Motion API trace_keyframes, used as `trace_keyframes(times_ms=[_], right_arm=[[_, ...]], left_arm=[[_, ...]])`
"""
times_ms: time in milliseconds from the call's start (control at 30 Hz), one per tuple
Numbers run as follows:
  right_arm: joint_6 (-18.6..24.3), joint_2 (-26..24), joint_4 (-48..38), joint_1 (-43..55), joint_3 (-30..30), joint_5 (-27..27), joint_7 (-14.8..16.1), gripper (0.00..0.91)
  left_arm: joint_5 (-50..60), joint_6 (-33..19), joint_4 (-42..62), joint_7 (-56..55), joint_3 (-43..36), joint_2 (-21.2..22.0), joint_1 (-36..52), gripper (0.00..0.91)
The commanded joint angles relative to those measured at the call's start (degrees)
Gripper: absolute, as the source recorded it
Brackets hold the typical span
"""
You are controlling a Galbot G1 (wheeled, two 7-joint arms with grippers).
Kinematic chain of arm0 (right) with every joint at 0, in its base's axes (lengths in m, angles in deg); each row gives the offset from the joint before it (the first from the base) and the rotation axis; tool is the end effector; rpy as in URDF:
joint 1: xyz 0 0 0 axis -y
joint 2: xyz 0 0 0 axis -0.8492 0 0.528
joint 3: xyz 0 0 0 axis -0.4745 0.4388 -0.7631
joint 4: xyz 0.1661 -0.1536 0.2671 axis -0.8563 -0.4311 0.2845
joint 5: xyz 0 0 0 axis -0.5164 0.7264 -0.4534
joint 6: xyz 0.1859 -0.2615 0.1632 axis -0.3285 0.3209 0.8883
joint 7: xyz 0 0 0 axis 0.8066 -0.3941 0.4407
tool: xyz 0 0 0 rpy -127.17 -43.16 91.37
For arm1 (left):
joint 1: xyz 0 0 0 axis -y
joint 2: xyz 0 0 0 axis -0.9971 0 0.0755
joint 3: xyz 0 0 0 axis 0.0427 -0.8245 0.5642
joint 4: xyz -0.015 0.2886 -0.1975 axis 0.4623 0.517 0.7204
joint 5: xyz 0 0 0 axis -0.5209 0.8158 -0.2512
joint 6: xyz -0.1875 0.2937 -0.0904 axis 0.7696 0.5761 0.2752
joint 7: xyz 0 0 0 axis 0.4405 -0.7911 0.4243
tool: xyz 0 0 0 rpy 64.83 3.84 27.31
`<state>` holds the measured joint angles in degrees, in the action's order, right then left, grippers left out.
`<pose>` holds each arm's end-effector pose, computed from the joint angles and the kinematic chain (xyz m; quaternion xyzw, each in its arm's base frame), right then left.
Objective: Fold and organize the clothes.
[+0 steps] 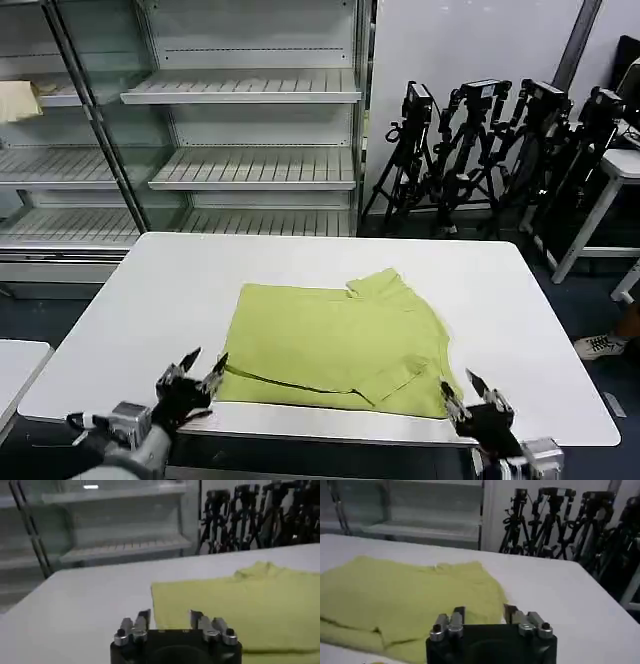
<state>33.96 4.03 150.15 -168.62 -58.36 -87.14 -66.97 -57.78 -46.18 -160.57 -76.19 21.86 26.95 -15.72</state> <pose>0.2261 -0.0385 -0.2295 0.0553 -0.9853 0.0292 0.1590 0.2272 0.0536 -0.2114 -0.0912 -0.9800 -0.0440 0.1713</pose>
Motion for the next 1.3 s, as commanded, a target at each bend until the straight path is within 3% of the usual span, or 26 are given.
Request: trace_keyframes(times_ms=[33, 233, 467, 600, 967, 1133, 1167, 1200, 1233, 1267, 1300], right_arm=[[-2.6, 1.6, -28.1, 38.1, 14.4, -3.2, -3.4, 0.907], [-2.6, 4.6, -37.6, 44.3, 15.8, -5.2, -3.9, 0.907], [-2.5, 6.9, -46.7, 48.6, 16.4, -4.9, -3.3, 0.907], [-2.5, 8.3, -50.6, 48.8, 17.5, -2.0, -3.3, 0.907], [-2.6, 8.0, -50.6, 46.2, 16.6, -4.7, -4.6, 0.907], [-2.4, 8.3, -51.5, 46.7, 16.0, -6.1, -3.5, 0.907], [-1.9, 8.3, -51.6, 46.8, 16.0, -6.6, -2.8, 0.907], [-1.7, 8.3, -51.8, 47.0, 15.9, -7.1, -2.4, 0.907], [-1.7, 8.3, -51.9, 47.1, 15.9, -7.2, -2.1, 0.776], [-1.9, 8.3, -52.5, 47.5, 15.9, -8.1, -2.1, 0.615], [-2.0, 8.3, -52.8, 47.6, 15.8, -8.8, -2.1, 0.403]], left_arm=[[-3.8, 0.3, 24.9, 3.0, -12.7, -0.9, 30.4, 0.907], [-2.7, 0.4, 37.6, 4.8, -16.4, 1.6, 38.4, 0.907], [-2.9, 0.3, 45.0, 7.2, -18.6, 2.2, 43.0, 0.907], [-3.1, 0.4, 47.5, 8.1, -17.7, 2.4, 44.0, 0.907], [-2.6, 0.4, 49.5, 11.6, -16.2, 3.4, 42.4, 0.907], [-1.0, 0.4, 50.0, 11.3, -16.1, 3.9, 42.1, 0.907], [-1.1, 0.4, 49.6, 11.5, -15.9, 3.8, 42.0, 0.846], [-1.1, 0.4, 49.5, 11.5, -15.8, 3.8, 42.0, 0.695], [-1.1, 0.4, 49.4, 11.5, -15.8, 3.8, 42.0, 0.504], [-1.2, 0.4, 49.4, 11.5, -15.9, 3.9, 42.0, 0.111], [-1.2, 0.5, 49.2, 11.6, -16.0, 3.9, 41.8, 0.01]])
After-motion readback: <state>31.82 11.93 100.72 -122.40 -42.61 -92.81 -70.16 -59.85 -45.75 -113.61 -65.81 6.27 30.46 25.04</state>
